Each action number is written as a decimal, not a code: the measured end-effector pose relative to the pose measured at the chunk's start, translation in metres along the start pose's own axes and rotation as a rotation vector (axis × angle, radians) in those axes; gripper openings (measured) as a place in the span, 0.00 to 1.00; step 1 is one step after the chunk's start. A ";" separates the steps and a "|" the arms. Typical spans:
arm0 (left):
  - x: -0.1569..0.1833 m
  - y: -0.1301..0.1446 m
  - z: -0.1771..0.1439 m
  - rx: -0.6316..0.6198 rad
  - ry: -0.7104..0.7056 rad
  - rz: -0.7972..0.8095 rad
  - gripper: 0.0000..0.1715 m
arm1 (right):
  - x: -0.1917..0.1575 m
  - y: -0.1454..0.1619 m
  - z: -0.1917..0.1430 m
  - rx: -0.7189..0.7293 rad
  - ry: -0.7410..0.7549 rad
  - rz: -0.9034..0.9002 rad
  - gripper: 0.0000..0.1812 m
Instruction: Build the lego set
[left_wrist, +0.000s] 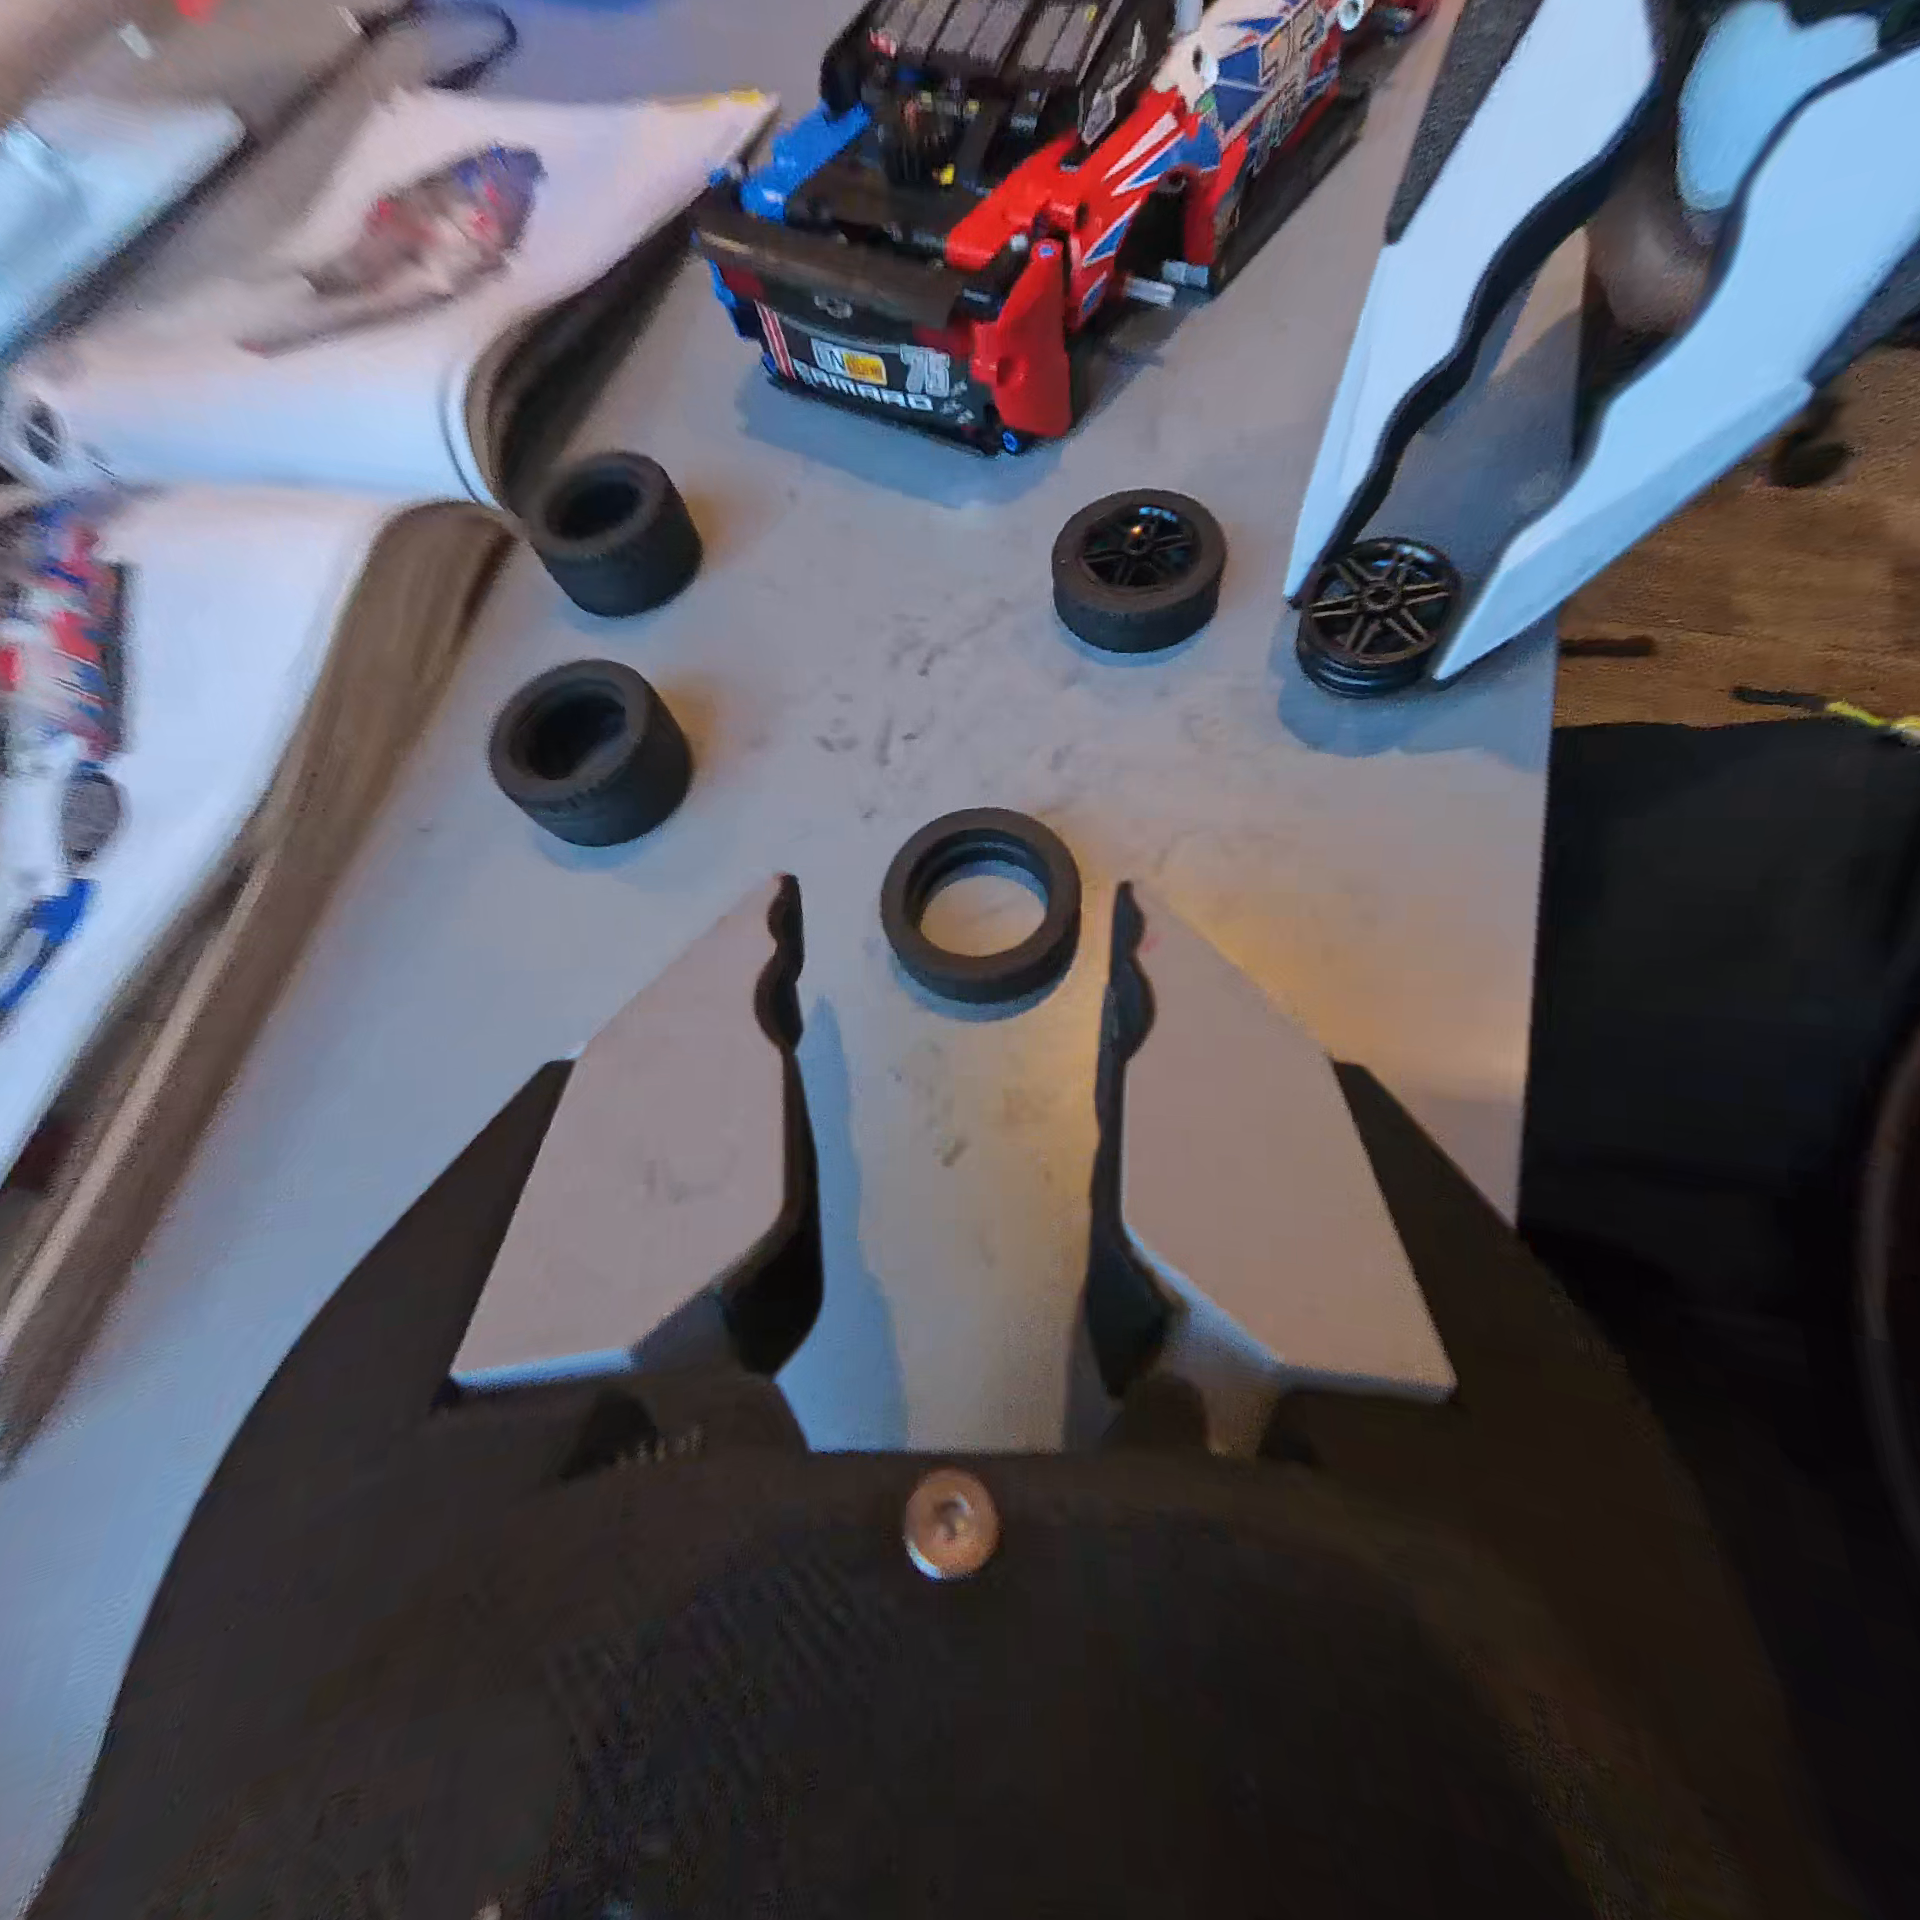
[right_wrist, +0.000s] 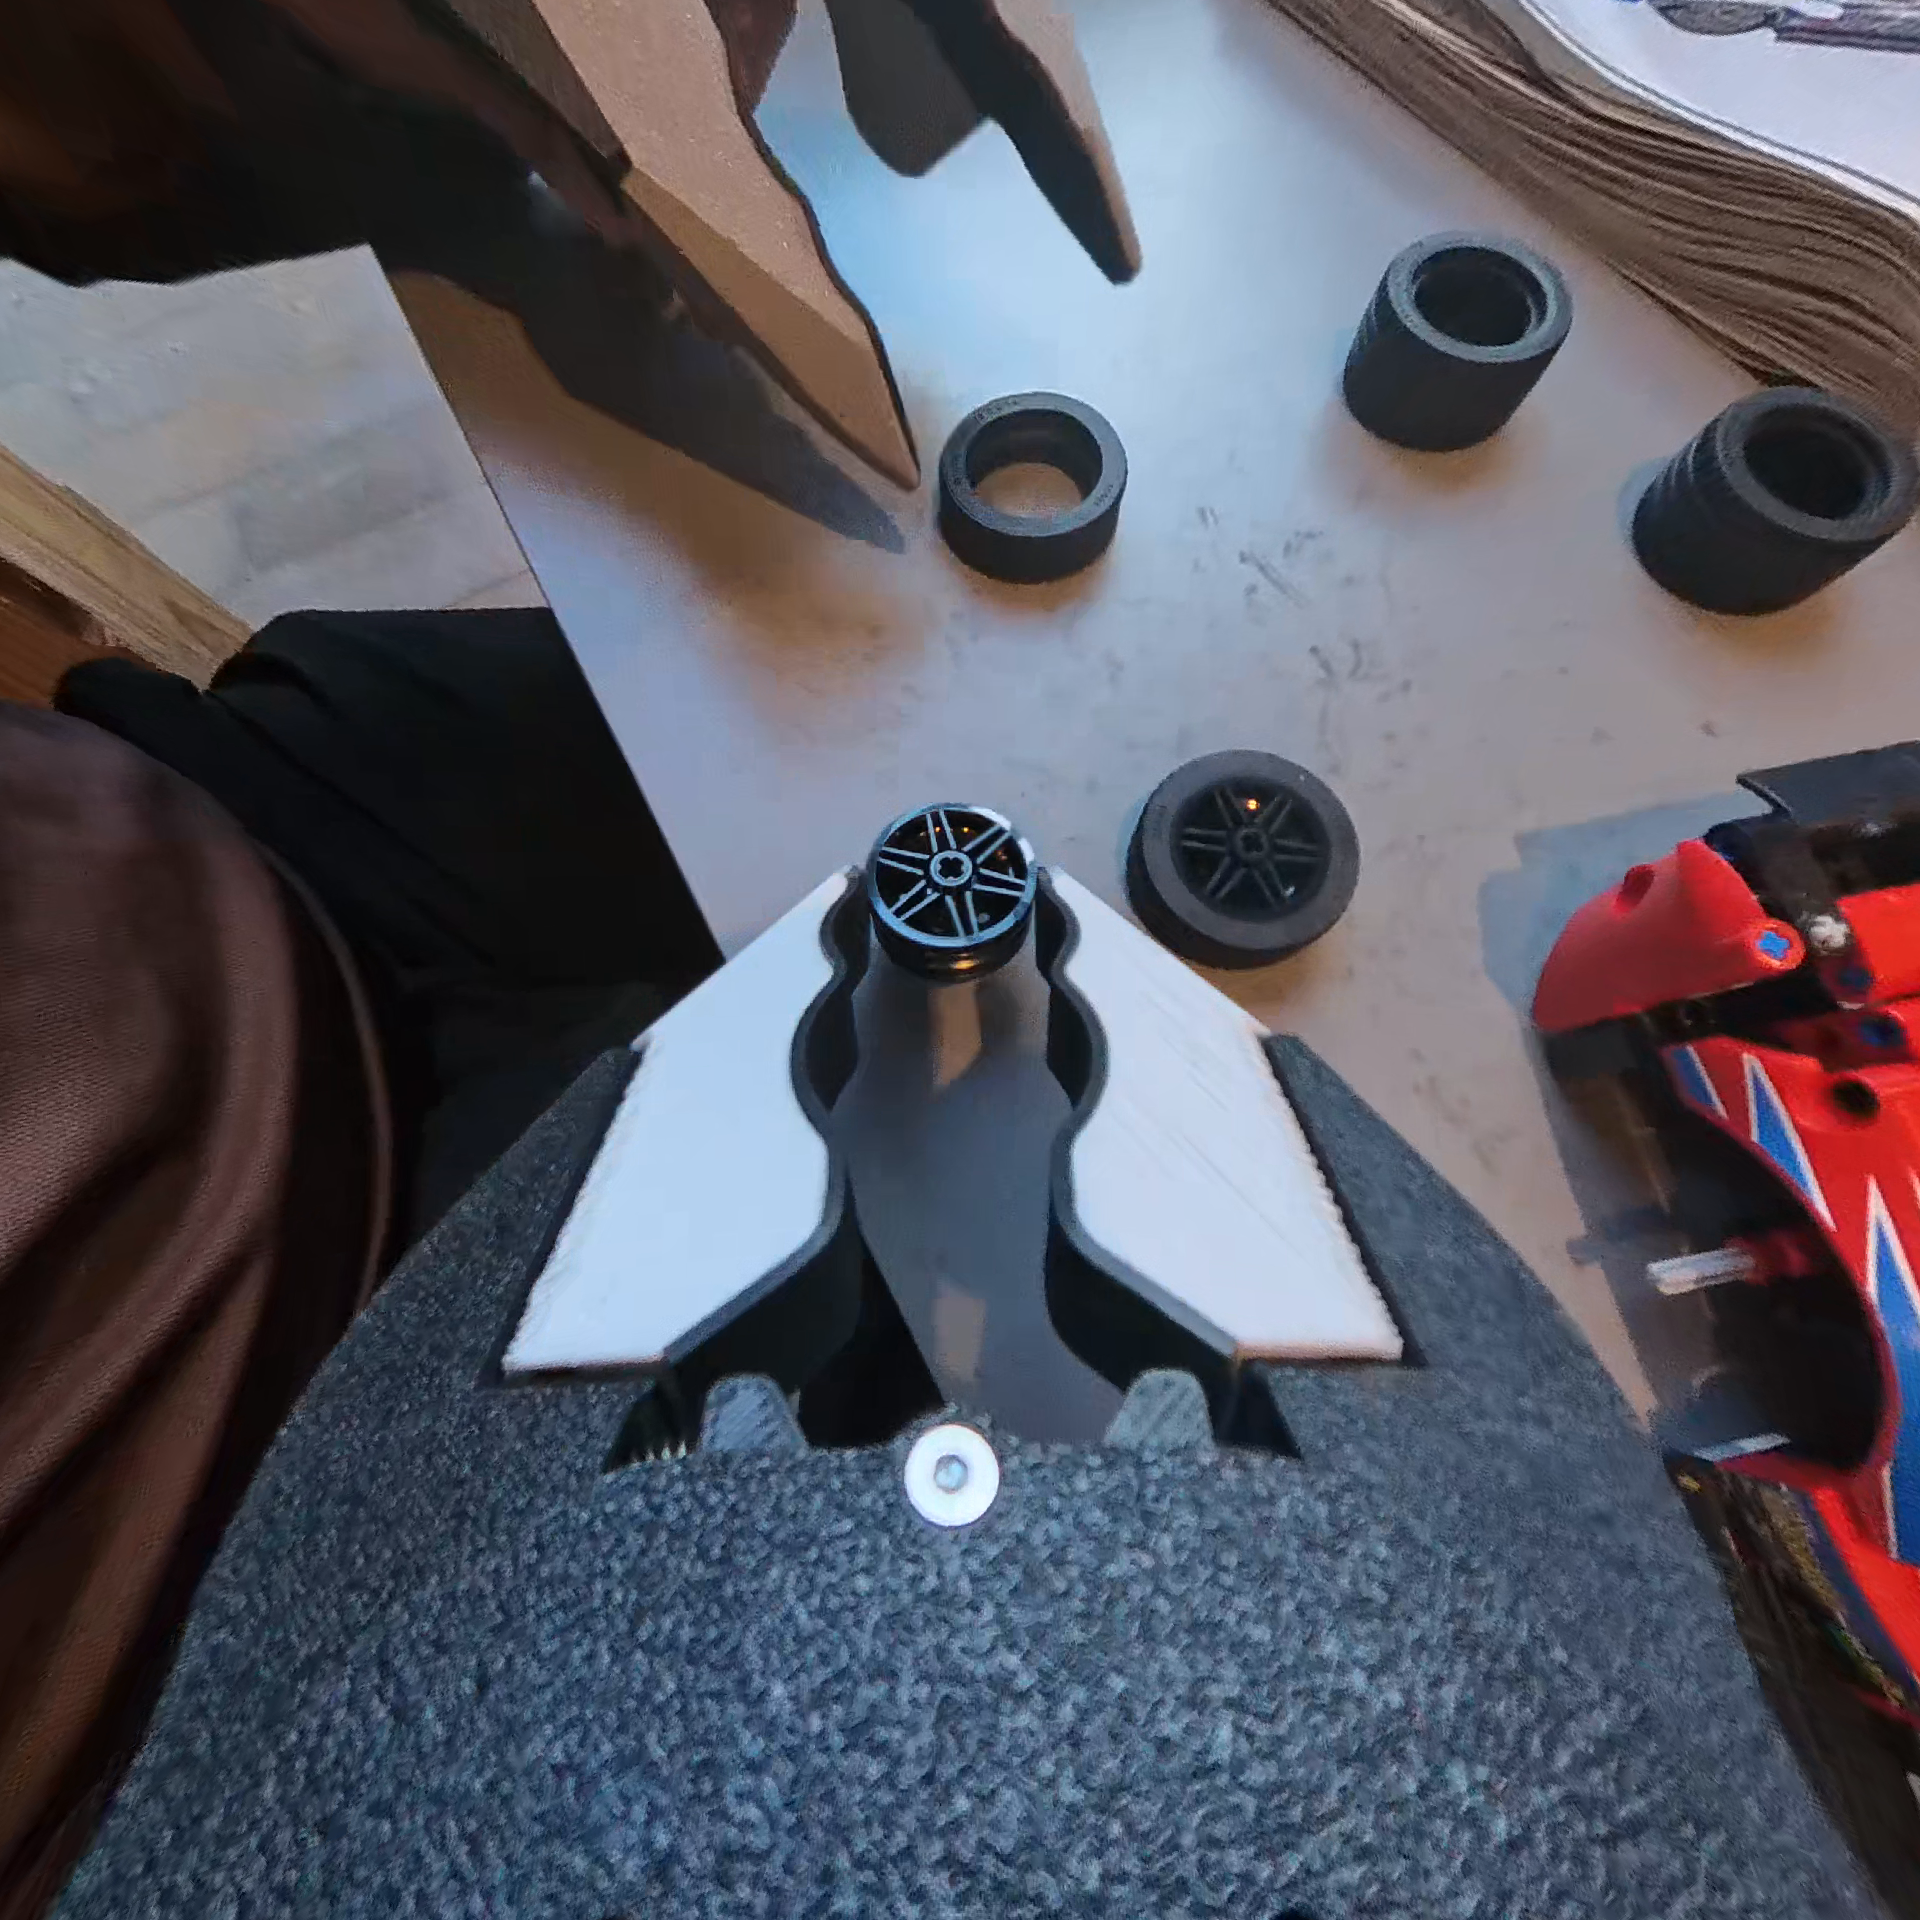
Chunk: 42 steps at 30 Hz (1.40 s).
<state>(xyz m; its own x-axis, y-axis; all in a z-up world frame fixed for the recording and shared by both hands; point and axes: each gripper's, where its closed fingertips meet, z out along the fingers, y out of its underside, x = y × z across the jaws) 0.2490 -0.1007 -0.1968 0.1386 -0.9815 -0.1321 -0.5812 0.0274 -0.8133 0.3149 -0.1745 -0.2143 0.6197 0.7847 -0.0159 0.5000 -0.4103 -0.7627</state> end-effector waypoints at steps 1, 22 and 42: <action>0.000 0.002 0.005 -0.019 0.017 -0.017 0.35 | 0.001 0.002 0.000 -0.007 0.004 -0.002 0.16; 0.042 0.017 0.013 -0.160 0.228 0.118 0.25 | 0.009 0.009 0.007 -0.057 0.063 -0.016 0.16; 0.050 0.015 0.013 -0.159 0.172 0.101 0.29 | 0.010 0.009 0.006 -0.060 0.075 -0.026 0.16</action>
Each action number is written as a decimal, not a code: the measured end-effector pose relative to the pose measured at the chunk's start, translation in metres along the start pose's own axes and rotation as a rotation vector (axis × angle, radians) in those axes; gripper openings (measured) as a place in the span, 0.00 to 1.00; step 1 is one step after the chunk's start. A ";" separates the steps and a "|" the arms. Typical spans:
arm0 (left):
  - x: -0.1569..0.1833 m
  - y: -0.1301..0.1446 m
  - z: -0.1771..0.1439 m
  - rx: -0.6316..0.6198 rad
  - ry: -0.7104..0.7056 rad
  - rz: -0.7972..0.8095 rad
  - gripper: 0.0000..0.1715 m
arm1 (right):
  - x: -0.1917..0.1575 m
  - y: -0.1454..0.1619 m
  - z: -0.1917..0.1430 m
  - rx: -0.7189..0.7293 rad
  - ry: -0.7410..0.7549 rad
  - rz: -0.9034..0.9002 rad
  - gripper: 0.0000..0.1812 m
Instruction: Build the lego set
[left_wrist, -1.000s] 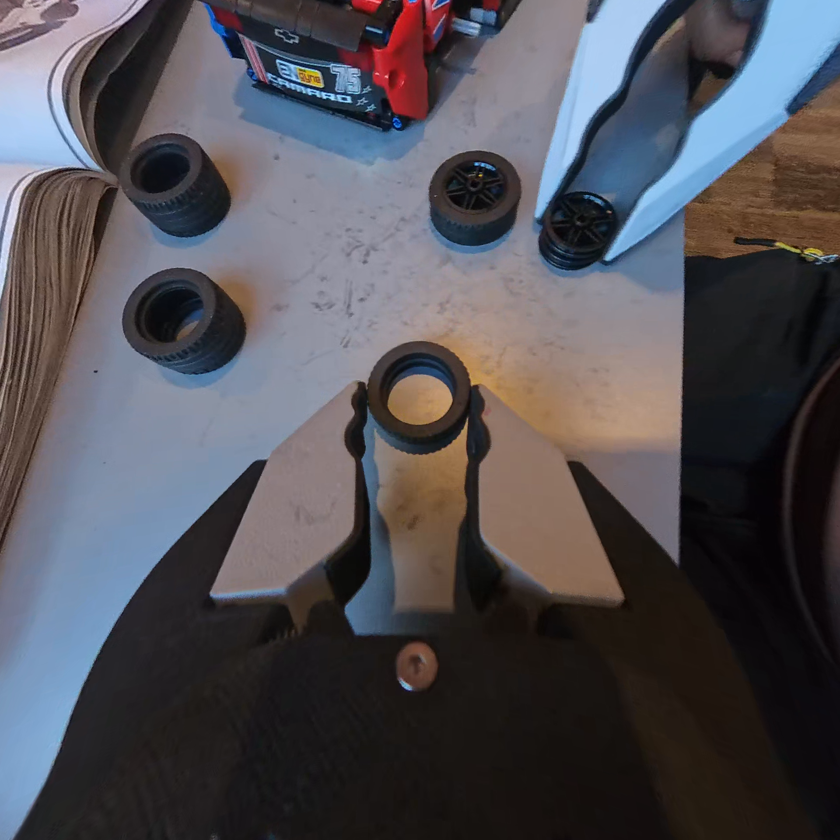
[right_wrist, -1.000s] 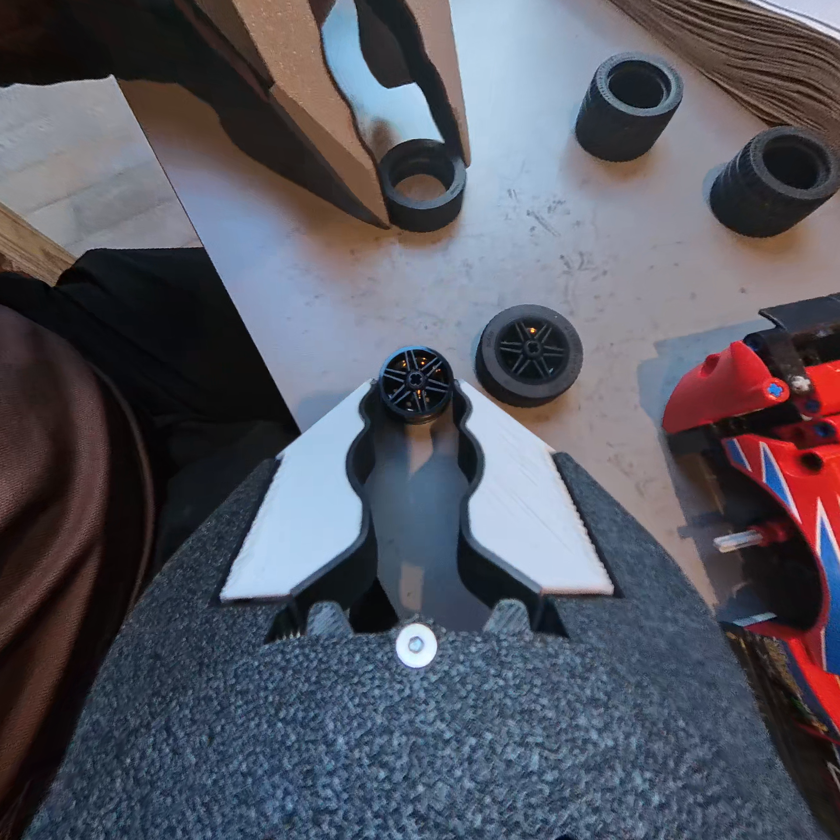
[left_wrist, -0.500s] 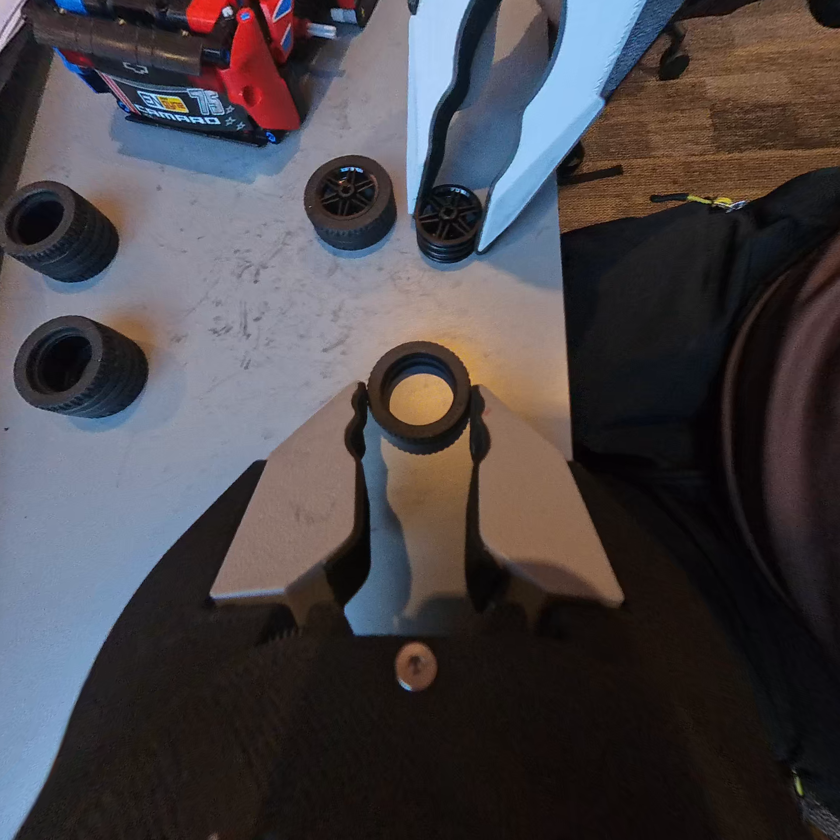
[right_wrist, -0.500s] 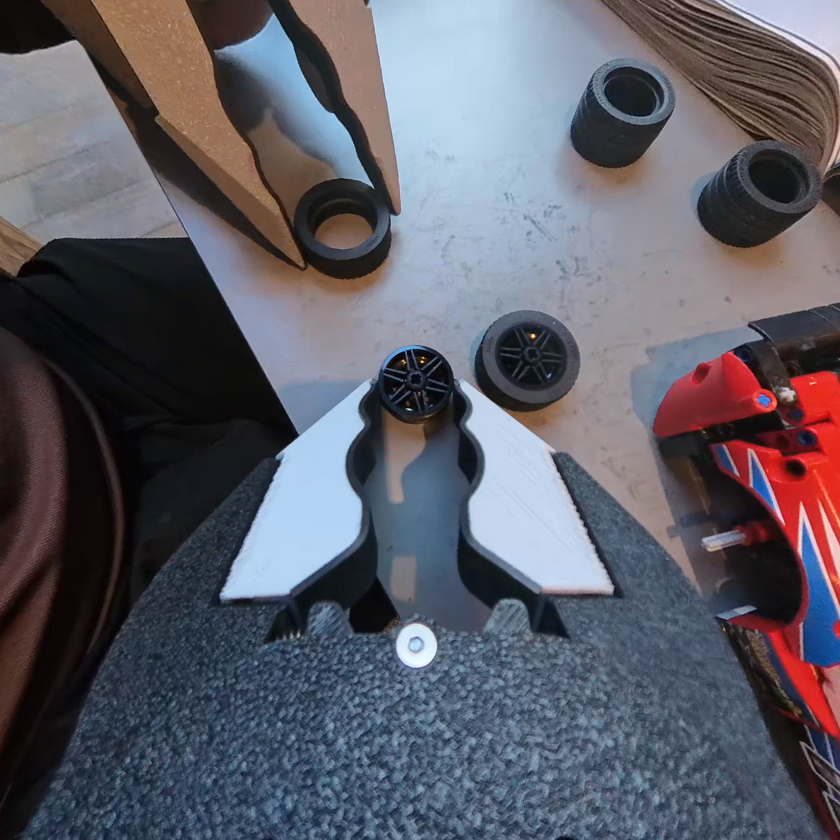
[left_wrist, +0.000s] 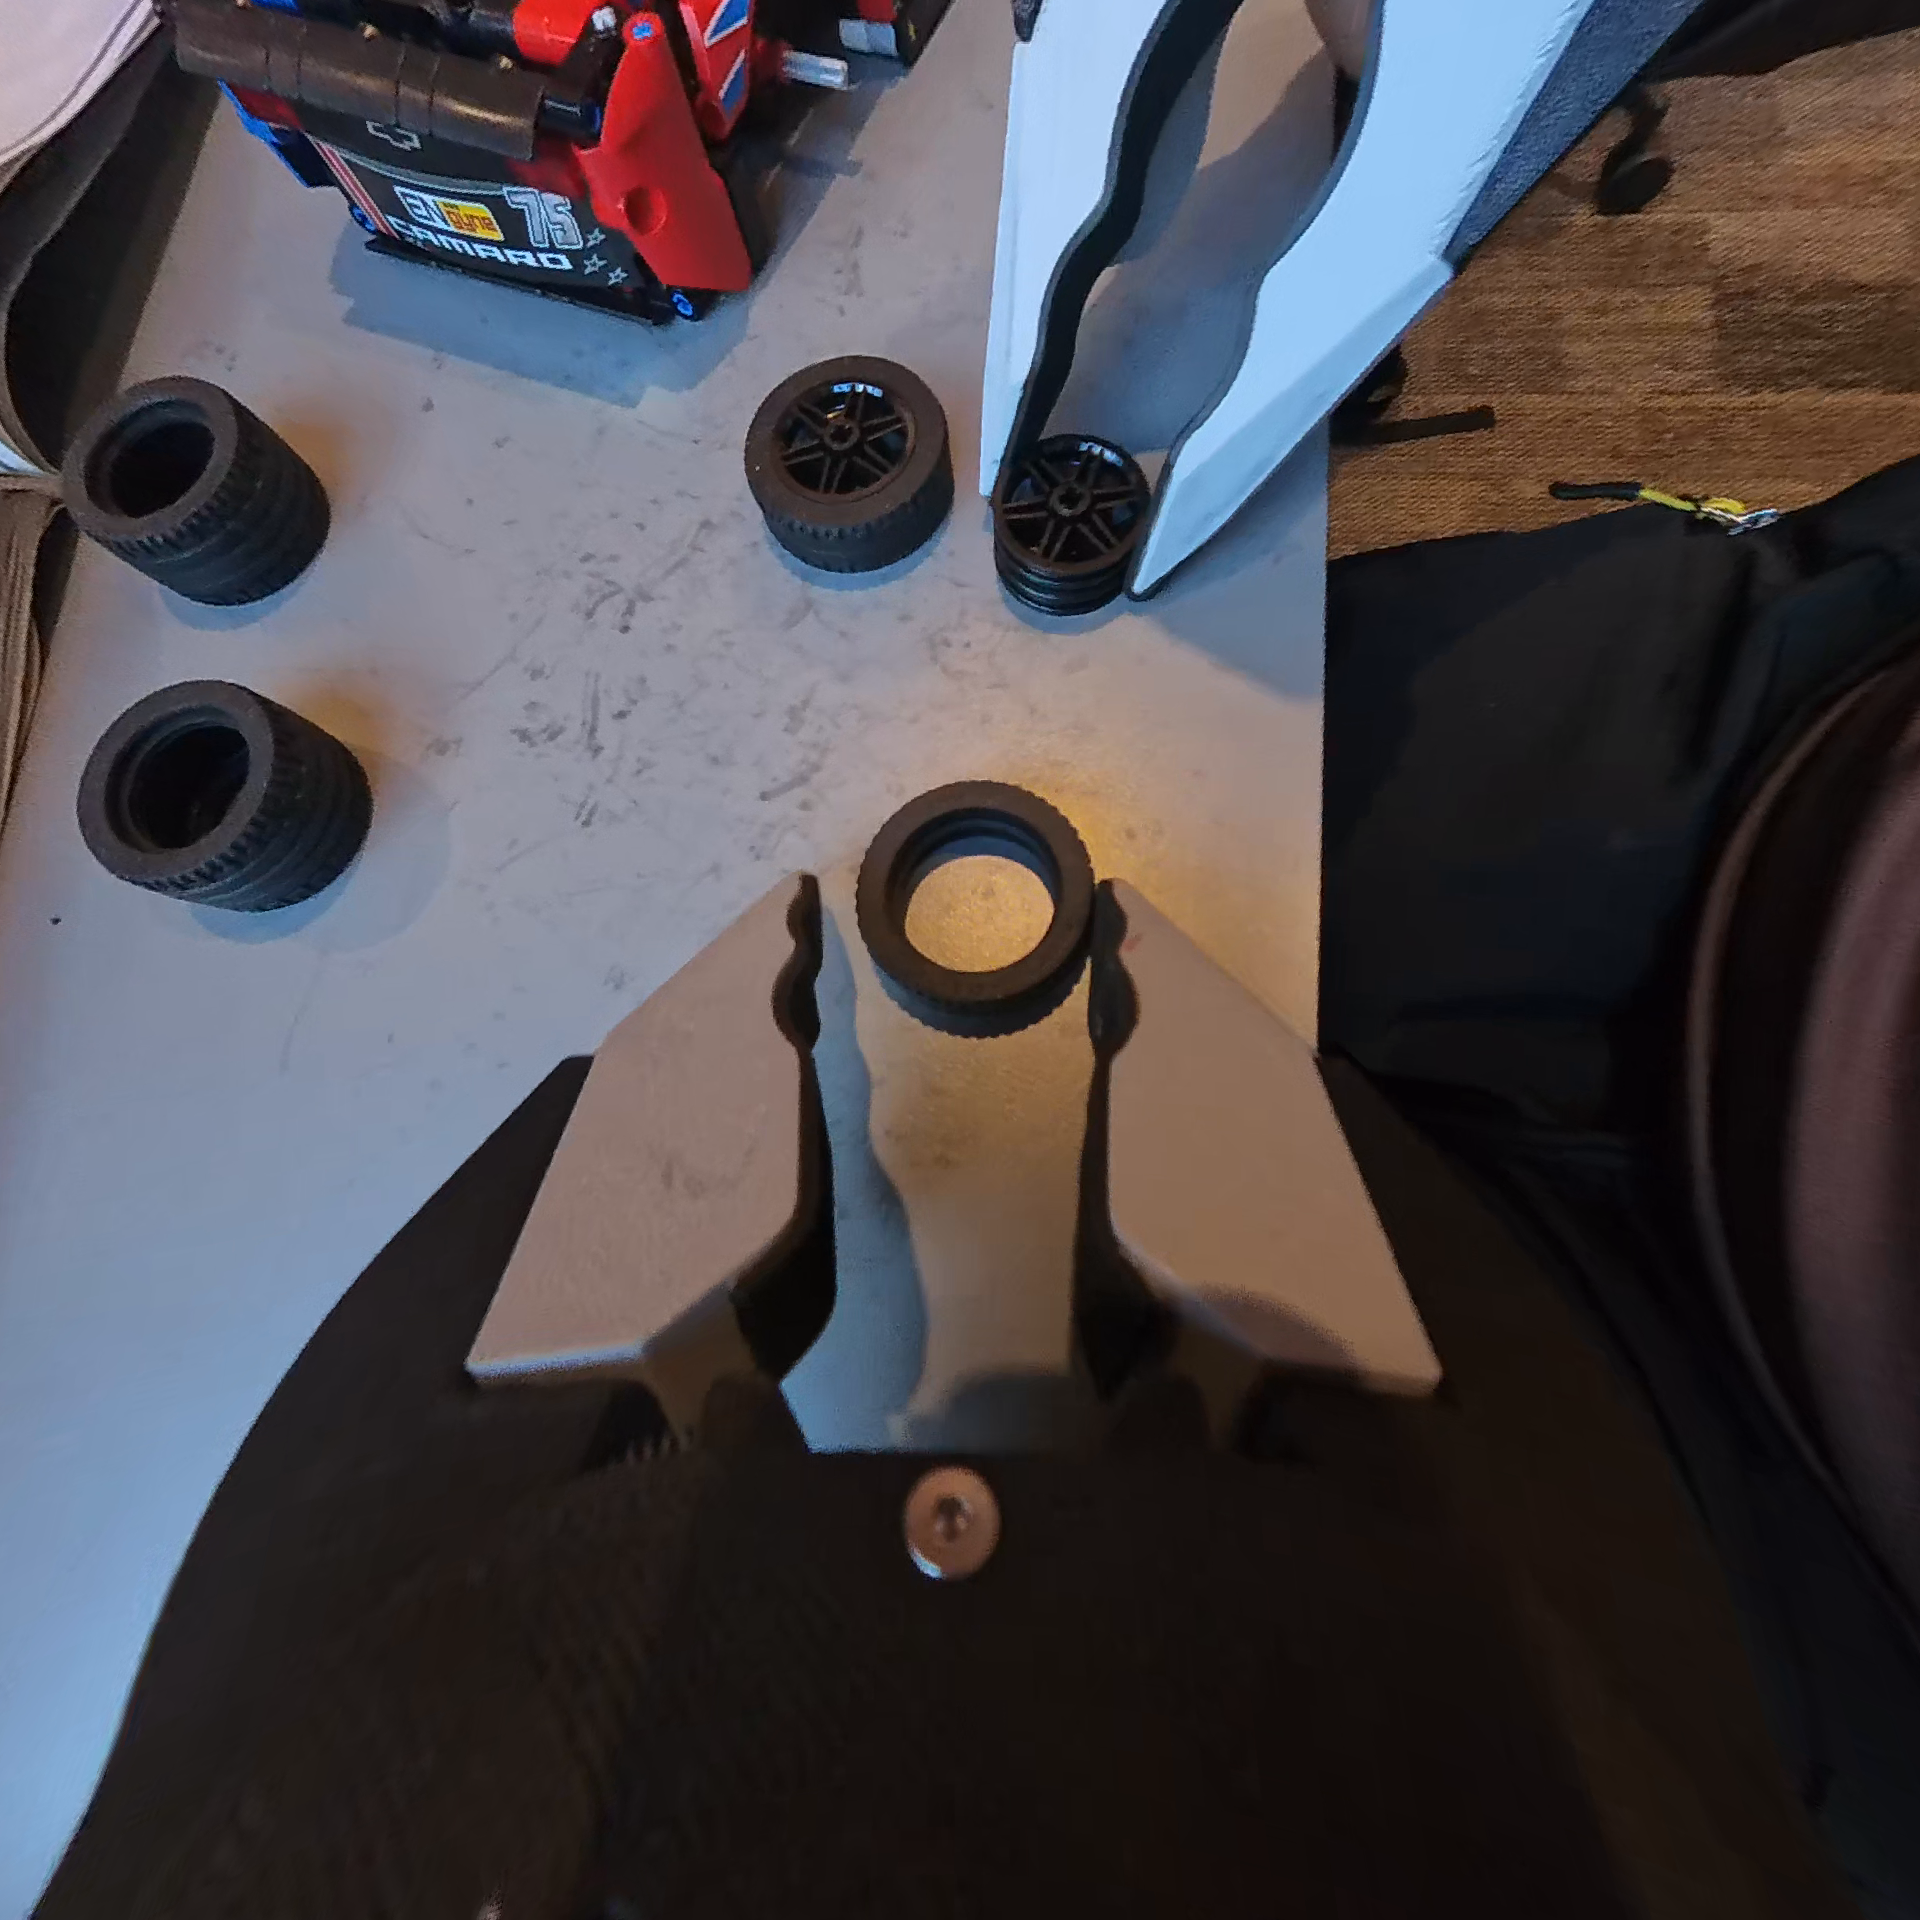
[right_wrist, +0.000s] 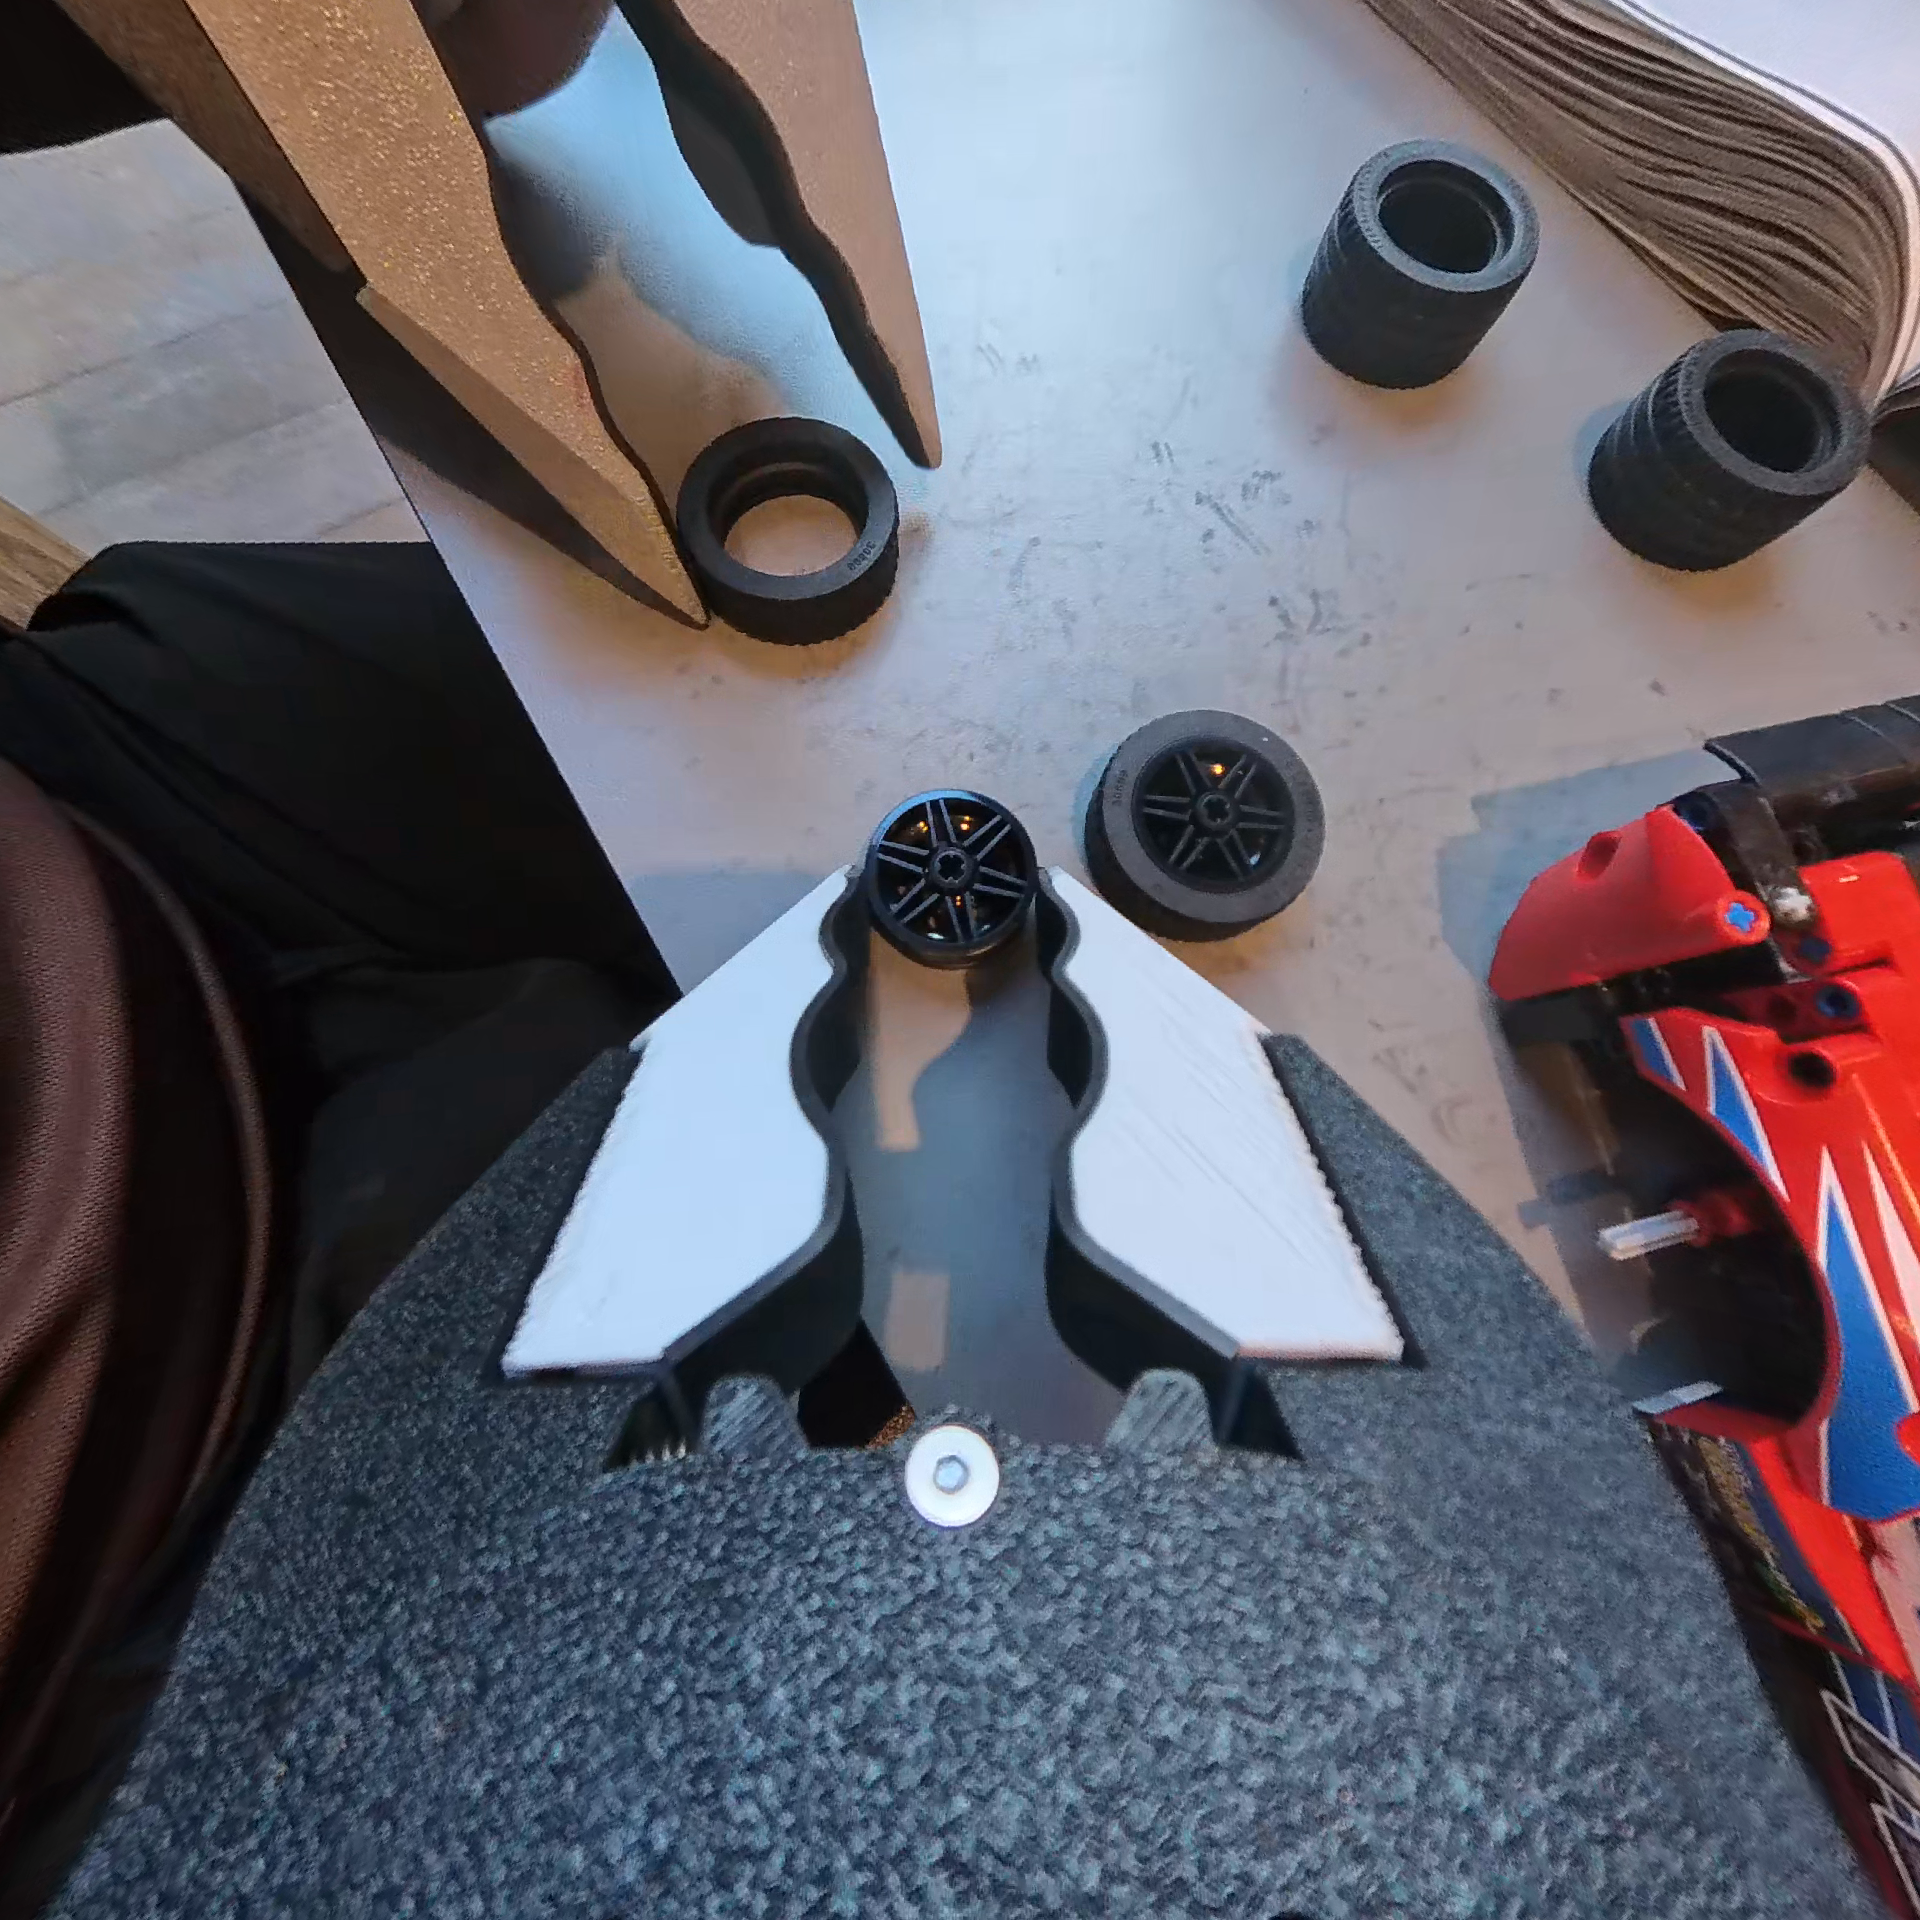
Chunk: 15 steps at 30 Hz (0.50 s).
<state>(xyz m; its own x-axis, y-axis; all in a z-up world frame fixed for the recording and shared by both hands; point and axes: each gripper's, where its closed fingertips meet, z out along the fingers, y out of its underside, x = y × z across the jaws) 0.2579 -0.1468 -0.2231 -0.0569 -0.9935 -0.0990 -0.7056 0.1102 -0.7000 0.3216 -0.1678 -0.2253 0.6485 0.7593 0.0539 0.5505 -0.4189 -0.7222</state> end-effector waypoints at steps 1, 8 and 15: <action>0.000 0.000 0.000 -0.005 -0.009 0.005 0.29 | 0.000 0.000 0.000 0.000 0.000 -0.001 0.16; 0.000 -0.001 0.000 -0.004 -0.025 0.021 0.27 | 0.000 0.000 0.001 -0.002 -0.028 0.026 0.16; -0.001 0.000 -0.001 0.003 -0.039 0.034 0.27 | 0.000 0.000 0.001 -0.001 -0.019 0.025 0.16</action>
